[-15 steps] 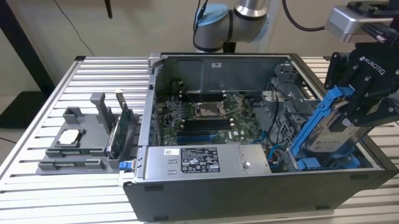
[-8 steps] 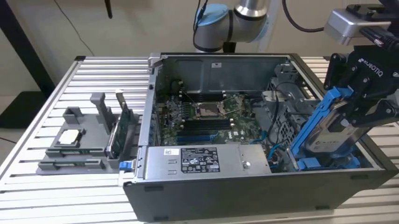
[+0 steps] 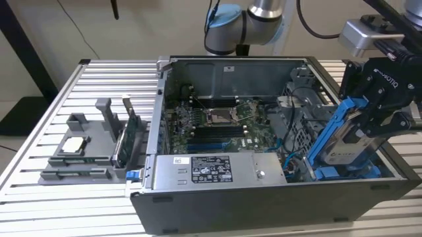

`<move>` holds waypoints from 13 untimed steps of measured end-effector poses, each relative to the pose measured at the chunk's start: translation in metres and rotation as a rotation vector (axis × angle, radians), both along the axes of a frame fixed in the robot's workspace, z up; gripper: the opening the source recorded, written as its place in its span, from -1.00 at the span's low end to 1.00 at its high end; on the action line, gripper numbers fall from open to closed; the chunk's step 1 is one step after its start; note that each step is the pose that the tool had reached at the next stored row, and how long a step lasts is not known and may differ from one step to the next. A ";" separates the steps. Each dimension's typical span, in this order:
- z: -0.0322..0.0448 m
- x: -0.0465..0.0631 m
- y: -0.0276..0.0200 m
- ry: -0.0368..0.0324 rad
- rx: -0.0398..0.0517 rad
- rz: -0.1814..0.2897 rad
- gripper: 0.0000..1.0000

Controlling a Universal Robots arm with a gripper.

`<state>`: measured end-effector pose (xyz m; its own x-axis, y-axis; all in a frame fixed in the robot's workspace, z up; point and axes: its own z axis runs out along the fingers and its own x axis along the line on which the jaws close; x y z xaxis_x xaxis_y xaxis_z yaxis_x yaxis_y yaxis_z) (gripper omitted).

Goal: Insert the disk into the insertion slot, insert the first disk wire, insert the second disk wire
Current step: 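Insert the disk into the insertion slot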

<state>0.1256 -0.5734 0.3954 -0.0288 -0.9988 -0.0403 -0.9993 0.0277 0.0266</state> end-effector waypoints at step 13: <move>0.0171 -0.002 0.0030 -0.0020 0.0093 0.000 -0.19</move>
